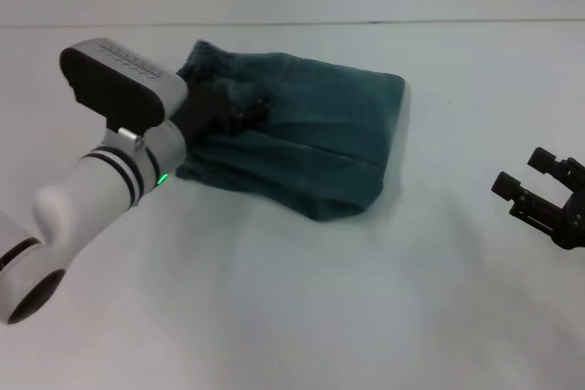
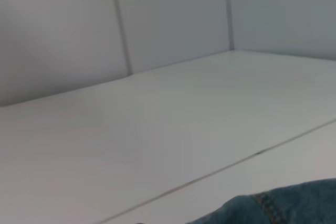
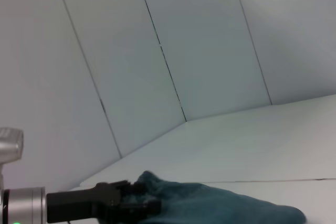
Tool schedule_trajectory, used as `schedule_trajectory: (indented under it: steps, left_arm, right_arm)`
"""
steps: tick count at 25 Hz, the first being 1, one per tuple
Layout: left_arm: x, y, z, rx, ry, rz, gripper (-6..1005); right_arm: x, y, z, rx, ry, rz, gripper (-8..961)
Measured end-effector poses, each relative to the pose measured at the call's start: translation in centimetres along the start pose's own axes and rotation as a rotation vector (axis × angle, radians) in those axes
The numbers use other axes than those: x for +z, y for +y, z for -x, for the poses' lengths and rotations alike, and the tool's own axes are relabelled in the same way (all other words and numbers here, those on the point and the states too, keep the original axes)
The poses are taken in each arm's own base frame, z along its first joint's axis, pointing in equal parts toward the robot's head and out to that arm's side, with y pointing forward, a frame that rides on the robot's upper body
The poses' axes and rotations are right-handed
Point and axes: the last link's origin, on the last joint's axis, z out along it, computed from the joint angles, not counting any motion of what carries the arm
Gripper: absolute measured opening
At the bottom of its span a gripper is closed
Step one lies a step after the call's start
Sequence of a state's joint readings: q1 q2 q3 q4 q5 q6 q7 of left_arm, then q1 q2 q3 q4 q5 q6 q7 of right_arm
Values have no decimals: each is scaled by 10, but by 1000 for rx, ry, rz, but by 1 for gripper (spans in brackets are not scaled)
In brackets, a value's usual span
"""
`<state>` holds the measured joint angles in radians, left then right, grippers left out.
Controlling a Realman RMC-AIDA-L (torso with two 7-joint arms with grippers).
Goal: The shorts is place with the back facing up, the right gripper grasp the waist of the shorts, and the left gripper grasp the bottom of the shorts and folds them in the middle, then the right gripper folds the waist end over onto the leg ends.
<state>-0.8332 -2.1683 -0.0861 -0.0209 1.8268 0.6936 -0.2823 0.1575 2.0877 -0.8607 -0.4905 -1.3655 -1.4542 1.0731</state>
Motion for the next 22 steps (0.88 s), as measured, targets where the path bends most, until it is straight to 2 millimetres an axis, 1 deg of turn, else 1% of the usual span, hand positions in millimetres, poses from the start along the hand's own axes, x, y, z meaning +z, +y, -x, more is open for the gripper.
schedule_trajectory:
  steps: [2,4,9,11,12,14,17,19,22]
  left_arm:
    - [-5,-5,3,-15,11,-18,946]
    - [-16,-7,7,-29,68,-16,946]
    - [-55,7,-2,-43,339,127,947]
    - [-68,12,-4,-61,399,203,947]
    - [-74,14,-4,-62,406,264,947]
    - [-82,17,-3,-68,378,392,943]
    - [-87,15,-4,-124,232,577,938]
    - [-89,12,-5,-153,137,640,939]
    - [-91,6,-6,-151,40,661,941]
  right_arm:
    - [-1,0,0,1,-3,-1,895]
    - [-1,1,2,-2,-9,8,899]
    - [-4,4,9,-13,-46,39,907]
    - [-4,4,13,-28,-51,54,911]
    - [-2,8,16,-70,-20,106,912]
    - [0,11,17,-97,7,140,916]
    - [7,16,20,-137,93,221,921]
    - [12,14,24,-122,123,232,925]
    - [24,12,33,-94,138,241,930]
